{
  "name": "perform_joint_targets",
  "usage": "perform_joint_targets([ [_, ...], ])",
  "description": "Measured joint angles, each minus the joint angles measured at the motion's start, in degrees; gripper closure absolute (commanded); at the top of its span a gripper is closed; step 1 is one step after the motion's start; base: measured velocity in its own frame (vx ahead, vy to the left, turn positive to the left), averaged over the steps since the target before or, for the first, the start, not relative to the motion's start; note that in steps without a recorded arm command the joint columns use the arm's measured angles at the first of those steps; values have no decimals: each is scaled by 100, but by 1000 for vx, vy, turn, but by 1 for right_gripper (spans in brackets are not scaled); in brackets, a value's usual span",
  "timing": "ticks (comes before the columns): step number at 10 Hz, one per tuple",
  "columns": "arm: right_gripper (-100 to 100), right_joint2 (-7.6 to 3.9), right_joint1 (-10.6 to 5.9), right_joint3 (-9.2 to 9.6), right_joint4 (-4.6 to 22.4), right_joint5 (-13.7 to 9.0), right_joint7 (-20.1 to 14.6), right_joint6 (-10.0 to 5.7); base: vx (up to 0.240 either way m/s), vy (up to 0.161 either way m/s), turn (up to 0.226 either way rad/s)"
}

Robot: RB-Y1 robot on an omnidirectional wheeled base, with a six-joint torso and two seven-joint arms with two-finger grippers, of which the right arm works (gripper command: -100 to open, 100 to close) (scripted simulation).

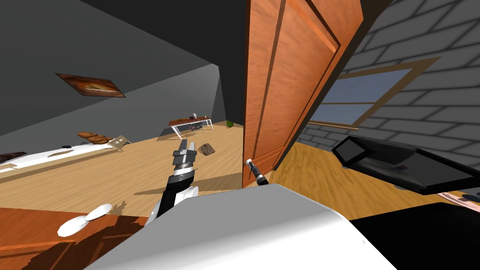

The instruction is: Push the door open

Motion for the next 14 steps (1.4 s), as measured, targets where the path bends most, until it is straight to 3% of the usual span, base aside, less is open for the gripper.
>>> perform_joint_targets([
  [14,100,22,-287,324,260,-738,-1910,92,42,21,-43],
])
